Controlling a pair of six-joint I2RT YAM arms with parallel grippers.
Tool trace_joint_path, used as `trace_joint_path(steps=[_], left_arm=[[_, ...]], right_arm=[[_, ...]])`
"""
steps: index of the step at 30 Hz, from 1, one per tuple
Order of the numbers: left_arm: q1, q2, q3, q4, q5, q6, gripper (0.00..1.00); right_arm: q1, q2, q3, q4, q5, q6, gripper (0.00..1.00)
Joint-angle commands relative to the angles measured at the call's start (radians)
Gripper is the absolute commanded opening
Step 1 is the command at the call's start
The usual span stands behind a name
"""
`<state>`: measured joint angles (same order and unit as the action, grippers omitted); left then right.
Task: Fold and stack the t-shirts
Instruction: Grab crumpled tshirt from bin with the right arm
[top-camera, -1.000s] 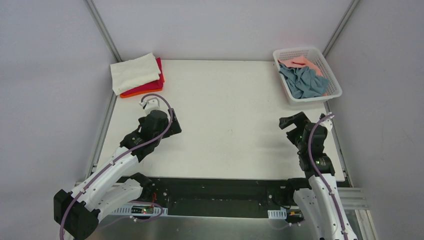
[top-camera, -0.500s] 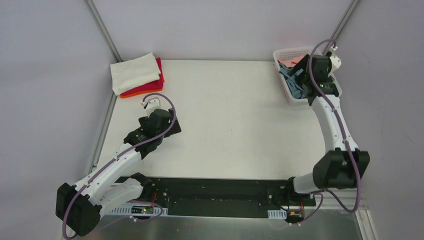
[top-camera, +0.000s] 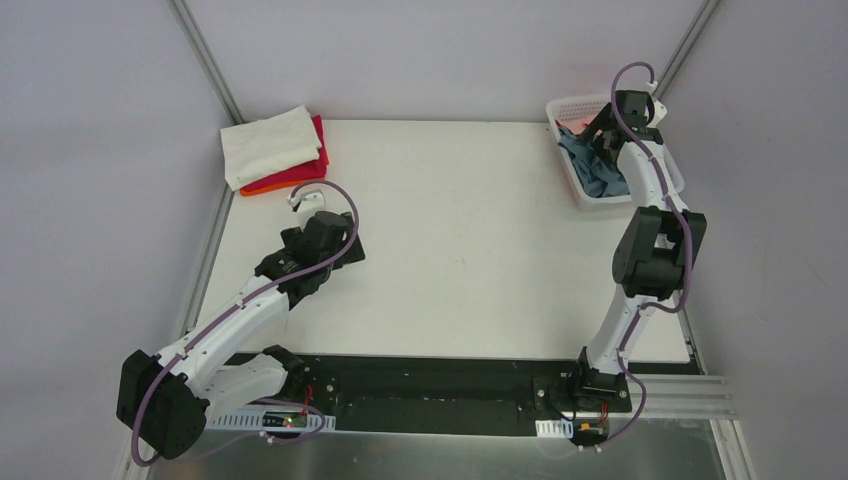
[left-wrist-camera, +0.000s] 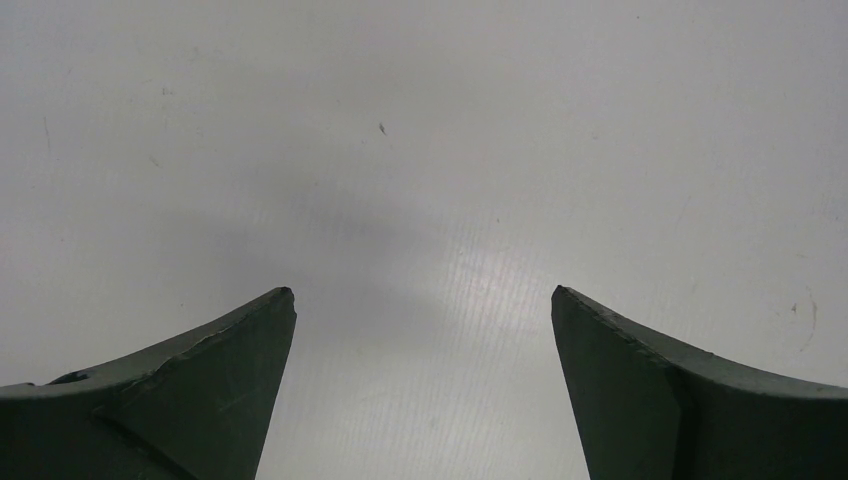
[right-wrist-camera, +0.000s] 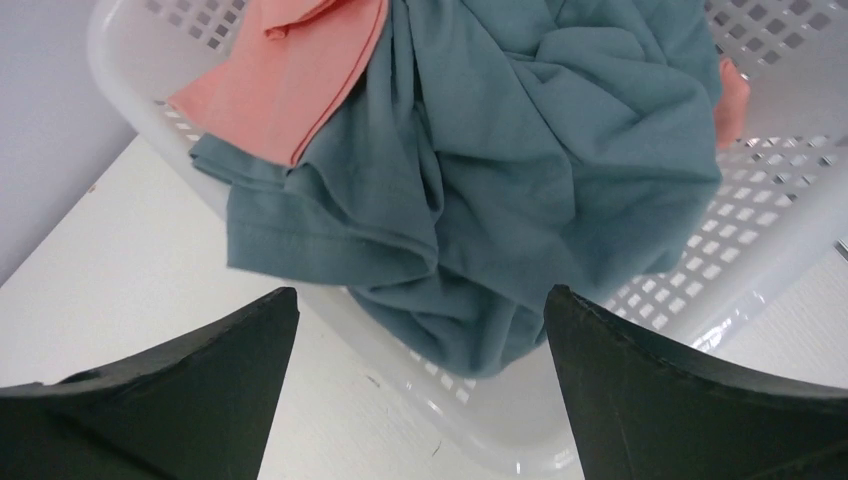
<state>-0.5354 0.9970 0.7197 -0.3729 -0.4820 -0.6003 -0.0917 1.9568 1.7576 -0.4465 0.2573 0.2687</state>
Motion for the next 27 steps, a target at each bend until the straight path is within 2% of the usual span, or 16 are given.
trace_joint_path(steps=[1,6,10,14,16,17,18,27], left_arm=[[0.002,0.004,0.036,0.014,-0.031,0.013,0.99],[0.002,-0.002,0.030,0.014,-0.034,0.013,0.99],[0.002,-0.009,0.021,0.014,-0.041,0.005,0.99],[0.002,-0.032,0.009,0.014,-0.044,-0.001,0.99],[0.002,-0.040,0.006,0.014,-0.039,-0.001,0.99],[0.002,-0.044,0.004,0.014,-0.036,-0.002,1.00],[0.001,-0.048,0.004,0.014,-0.033,-0.003,1.00],[0.002,-0.113,-0.020,0.014,-0.015,-0.008,1.00]], right_arm=[[-0.009,0.067,0.098,0.064,-0.067,-0.036,0.91],[-0.015,0.130,0.121,0.092,-0.091,-0.047,0.83],[-0.024,0.171,0.144,0.091,-0.112,-0.033,0.69],[-0.031,0.173,0.160,0.093,-0.140,-0.031,0.28],[-0.031,0.145,0.164,0.090,-0.144,-0.045,0.16],[-0.032,-0.004,0.167,0.086,-0.142,-0.051,0.09],[-0.032,0.088,0.167,0.083,-0.135,-0.057,0.00],[-0.033,-0.161,0.159,0.098,-0.011,-0.185,0.00]])
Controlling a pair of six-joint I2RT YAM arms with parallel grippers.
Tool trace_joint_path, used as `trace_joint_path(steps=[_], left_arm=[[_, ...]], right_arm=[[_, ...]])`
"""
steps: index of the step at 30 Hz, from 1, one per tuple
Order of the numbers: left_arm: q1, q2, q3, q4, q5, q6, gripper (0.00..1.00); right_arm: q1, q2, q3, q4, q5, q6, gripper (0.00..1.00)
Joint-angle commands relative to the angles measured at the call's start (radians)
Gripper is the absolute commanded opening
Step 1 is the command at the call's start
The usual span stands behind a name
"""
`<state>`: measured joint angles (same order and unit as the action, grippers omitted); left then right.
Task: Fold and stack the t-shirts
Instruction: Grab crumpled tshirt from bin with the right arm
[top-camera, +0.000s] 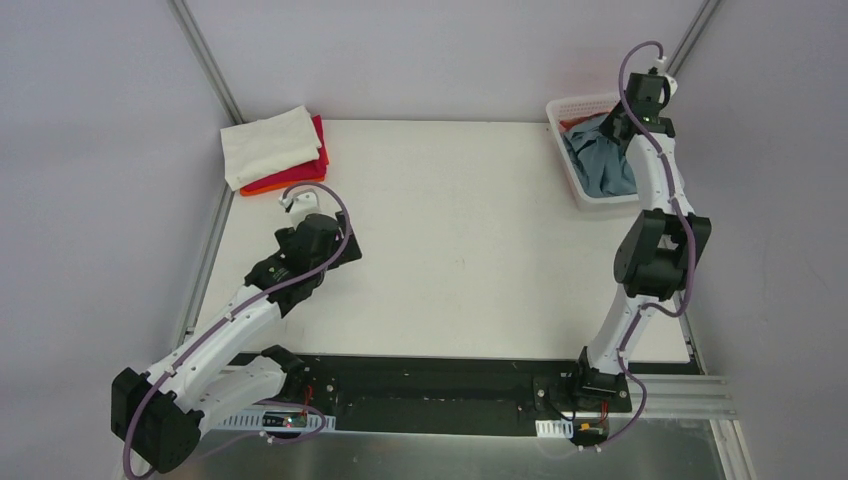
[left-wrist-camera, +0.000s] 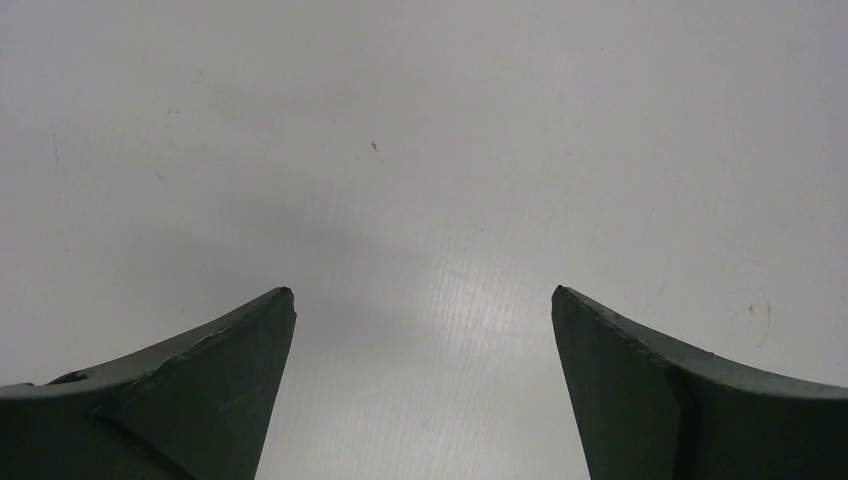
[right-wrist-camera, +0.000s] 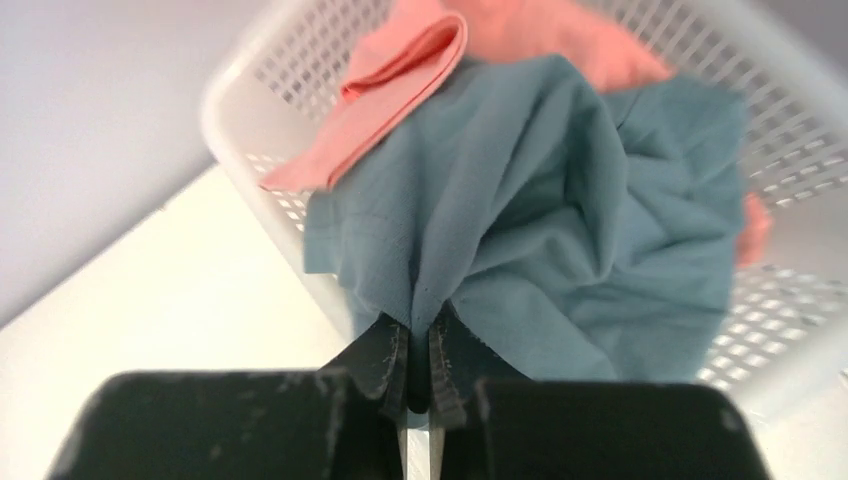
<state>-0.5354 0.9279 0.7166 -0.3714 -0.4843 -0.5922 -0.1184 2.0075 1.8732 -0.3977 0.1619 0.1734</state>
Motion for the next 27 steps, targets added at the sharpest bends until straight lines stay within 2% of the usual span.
trace_joint_path(steps=[1,8,14,27], left_arm=[[0.002,-0.054,-0.022,0.012,-0.013,-0.018,1.00],[0.002,-0.099,-0.038,0.012,-0.017,-0.023,1.00],[0.002,-0.110,-0.038,0.012,-0.027,-0.018,1.00],[0.002,-0.106,-0.041,0.012,-0.019,-0.032,1.00]], right_arm=[[-0.007,-0.235,0.052,0.049,0.098,-0.102,0.00],[-0.020,-0.286,0.177,0.011,0.100,-0.133,0.00],[-0.021,-0.291,0.289,0.029,0.044,-0.070,0.00],[-0.019,-0.492,0.260,0.505,-0.041,0.154,0.00]])
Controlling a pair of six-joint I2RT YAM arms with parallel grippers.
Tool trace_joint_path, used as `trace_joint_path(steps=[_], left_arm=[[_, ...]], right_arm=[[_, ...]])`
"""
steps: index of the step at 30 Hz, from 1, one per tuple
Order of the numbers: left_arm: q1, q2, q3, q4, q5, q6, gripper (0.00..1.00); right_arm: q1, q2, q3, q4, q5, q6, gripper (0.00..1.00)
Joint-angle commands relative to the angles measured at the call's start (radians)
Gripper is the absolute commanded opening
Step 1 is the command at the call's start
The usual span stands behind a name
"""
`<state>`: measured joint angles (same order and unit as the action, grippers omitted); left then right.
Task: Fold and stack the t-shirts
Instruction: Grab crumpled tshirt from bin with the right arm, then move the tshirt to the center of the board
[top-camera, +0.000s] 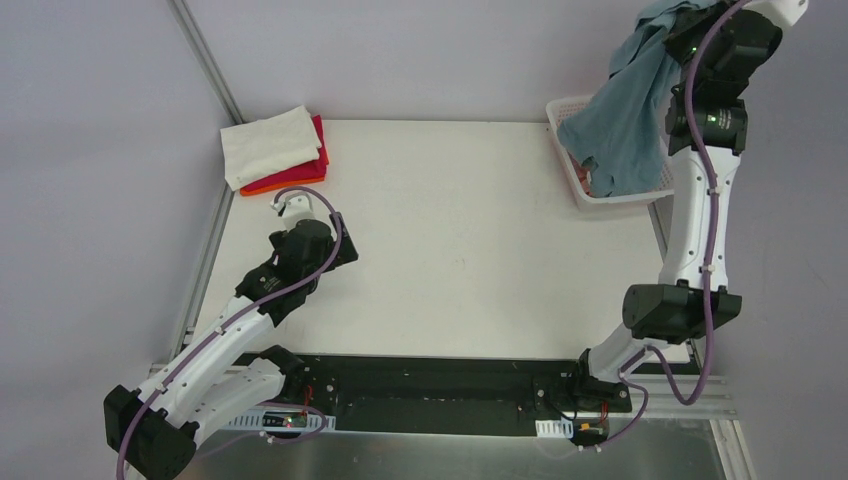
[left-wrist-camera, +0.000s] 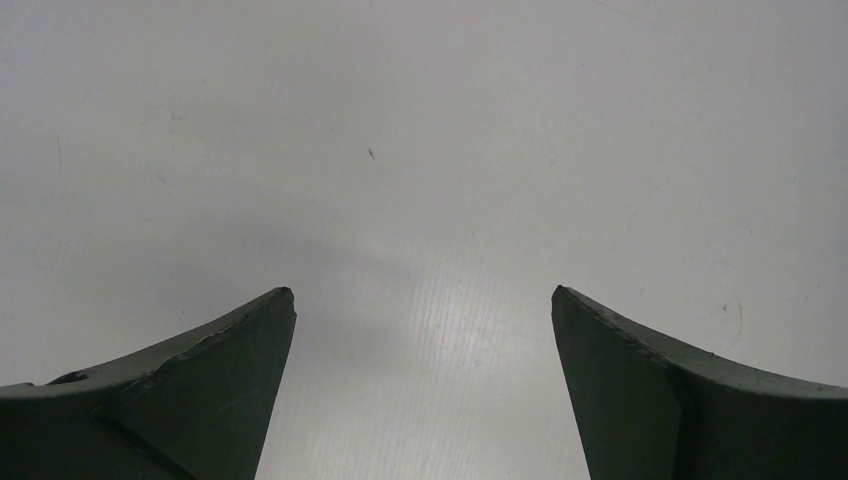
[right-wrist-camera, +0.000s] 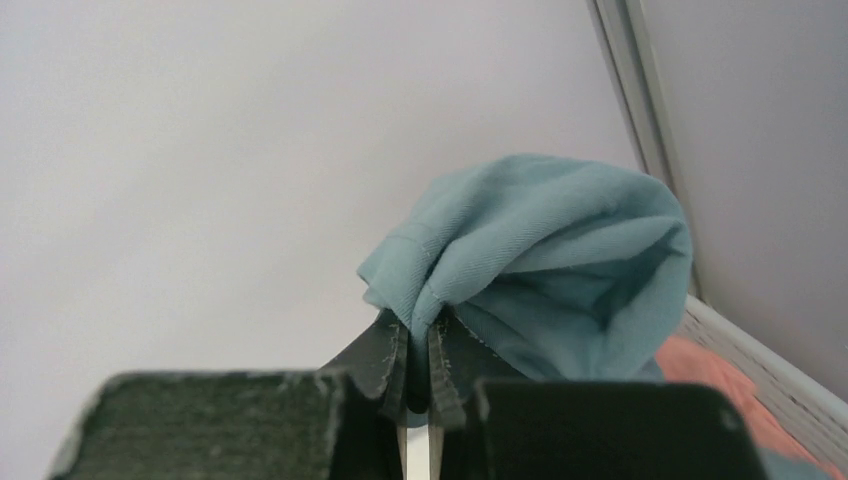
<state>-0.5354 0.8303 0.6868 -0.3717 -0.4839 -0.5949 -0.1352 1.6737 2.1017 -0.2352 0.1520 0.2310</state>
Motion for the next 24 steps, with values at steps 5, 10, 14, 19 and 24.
trace_joint_path(steps=[5,10,14,19,24], left_arm=[[0.002,-0.005,-0.009,0.013,-0.013,-0.032,1.00],[0.002,-0.008,-0.003,0.013,-0.004,-0.028,1.00],[0.002,-0.027,-0.005,0.013,0.001,-0.026,1.00],[0.002,-0.062,-0.023,0.013,0.005,-0.032,1.00],[0.002,-0.100,-0.044,0.011,0.004,-0.036,1.00]], right_arm=[[-0.003,-0.188,0.054,0.419,-0.165,0.196,0.00],[0.001,-0.194,0.073,0.399,-0.357,0.404,0.00],[0.054,-0.168,0.157,0.305,-0.426,0.485,0.00],[0.275,-0.186,0.163,0.098,-0.316,0.425,0.00],[0.574,-0.290,-0.033,0.162,-0.120,0.269,0.00]])
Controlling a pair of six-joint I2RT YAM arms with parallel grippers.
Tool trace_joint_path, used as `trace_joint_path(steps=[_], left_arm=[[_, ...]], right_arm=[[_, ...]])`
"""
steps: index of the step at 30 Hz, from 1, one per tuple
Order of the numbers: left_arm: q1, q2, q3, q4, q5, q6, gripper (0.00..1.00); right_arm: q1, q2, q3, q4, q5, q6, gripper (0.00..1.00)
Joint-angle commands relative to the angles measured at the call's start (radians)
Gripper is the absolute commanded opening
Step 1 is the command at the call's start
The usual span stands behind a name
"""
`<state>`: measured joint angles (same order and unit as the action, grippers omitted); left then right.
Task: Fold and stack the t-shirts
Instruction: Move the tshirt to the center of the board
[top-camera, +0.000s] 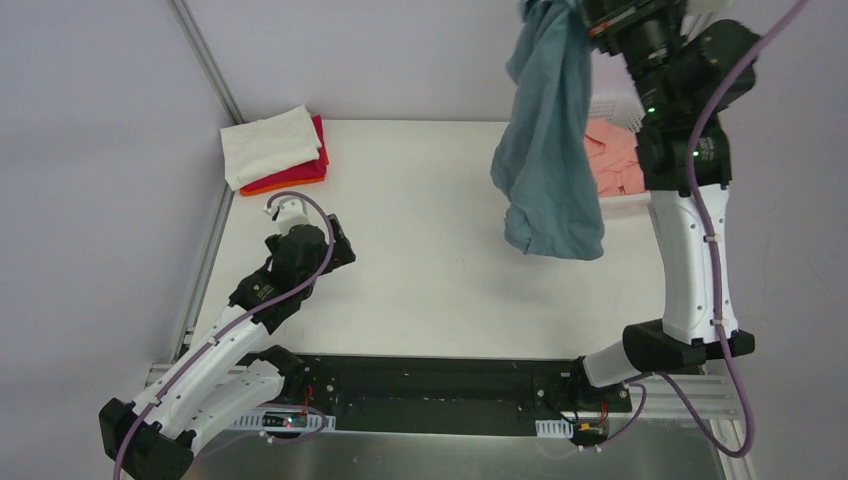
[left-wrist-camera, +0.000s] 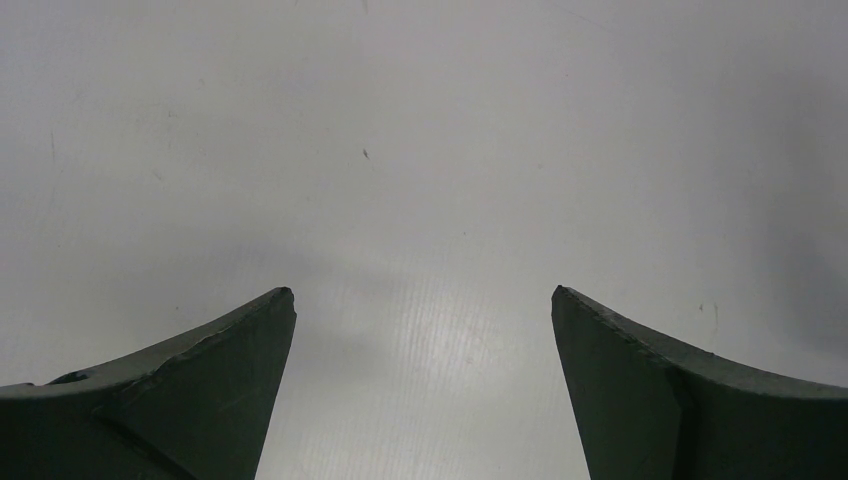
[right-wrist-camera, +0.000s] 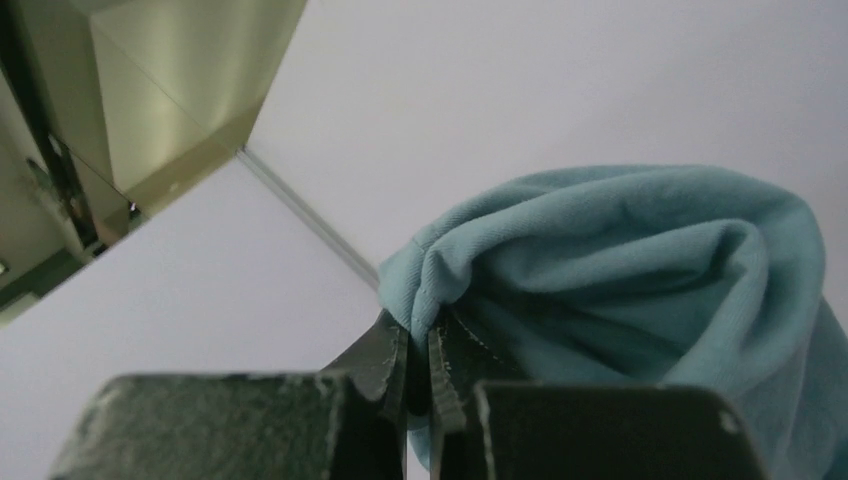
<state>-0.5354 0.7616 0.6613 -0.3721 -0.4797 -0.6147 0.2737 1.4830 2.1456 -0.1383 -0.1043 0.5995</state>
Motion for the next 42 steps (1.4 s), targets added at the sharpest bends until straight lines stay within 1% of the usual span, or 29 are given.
trace_joint_path(steps=[1,5,8,11,13,14,17,20,23,25,27,28,30,31,33,35,36,37,39,42], left_arm=[[0.002,-0.040,-0.023,0.012,0.001,-0.016,1.00],[0.002,-0.078,-0.039,0.009,0.003,-0.019,1.00],[0.002,-0.107,-0.050,-0.001,0.000,-0.025,1.00],[0.002,-0.137,-0.062,-0.012,-0.004,-0.035,1.00],[0.002,-0.149,-0.068,-0.016,-0.004,-0.037,1.00],[0.002,-0.155,-0.070,-0.018,-0.004,-0.038,1.00],[0.002,-0.159,-0.071,-0.024,-0.003,-0.044,1.00],[0.002,-0.150,-0.071,-0.024,0.000,-0.051,1.00],[0.002,-0.129,-0.070,-0.026,-0.003,-0.054,1.00],[0.002,-0.106,-0.068,-0.025,0.000,-0.056,1.00],[0.002,-0.082,-0.068,-0.025,0.012,-0.063,1.00],[0.002,-0.068,-0.066,-0.025,0.018,-0.068,1.00],[0.001,-0.035,-0.063,-0.024,0.030,-0.081,1.00],[0.001,-0.015,-0.060,-0.024,0.038,-0.086,1.00],[0.002,0.025,-0.051,-0.024,0.059,-0.097,1.00],[0.002,0.069,-0.044,-0.023,0.084,-0.109,1.00],[0.002,0.087,-0.043,-0.022,0.096,-0.118,1.00],[0.002,0.102,-0.044,-0.018,0.105,-0.131,1.00],[0.002,0.130,-0.052,0.008,0.140,-0.141,1.00],[0.002,0.169,-0.080,0.075,0.195,-0.153,1.00]], right_arm=[[0.205,-0.103,-0.096,0.070,0.147,-0.116,0.00],[0.347,-0.074,-0.107,0.054,0.154,-0.150,0.00],[0.435,-0.038,-0.082,0.006,0.206,-0.237,0.00],[0.451,-0.031,-0.095,-0.039,0.266,-0.253,0.00],[0.450,-0.052,-0.169,-0.044,0.320,-0.272,0.00],[0.449,-0.071,-0.251,-0.038,0.361,-0.277,0.00],[0.429,-0.157,-0.501,-0.017,0.413,-0.265,0.00],[0.396,-0.251,-0.841,0.038,0.479,-0.173,0.00],[0.357,-0.295,-1.159,0.123,0.555,-0.058,0.04],[0.314,-0.283,-1.294,0.134,0.565,0.004,0.08],[0.263,-0.261,-1.379,0.101,0.577,0.069,0.13],[0.242,-0.249,-1.400,0.081,0.570,0.078,0.16],[0.208,-0.231,-1.428,0.041,0.560,0.078,0.29],[0.195,-0.227,-1.432,0.018,0.561,0.074,0.40],[0.179,-0.237,-1.424,-0.027,0.570,0.046,0.68],[0.177,-0.269,-1.389,-0.093,0.614,0.017,0.91],[0.177,-0.293,-1.365,-0.133,0.642,0.007,0.98],[0.177,-0.320,-1.349,-0.169,0.669,-0.011,0.99],[0.178,-0.380,-1.327,-0.211,0.677,-0.067,0.99],[0.178,-0.478,-1.331,-0.222,0.581,-0.183,0.99]])
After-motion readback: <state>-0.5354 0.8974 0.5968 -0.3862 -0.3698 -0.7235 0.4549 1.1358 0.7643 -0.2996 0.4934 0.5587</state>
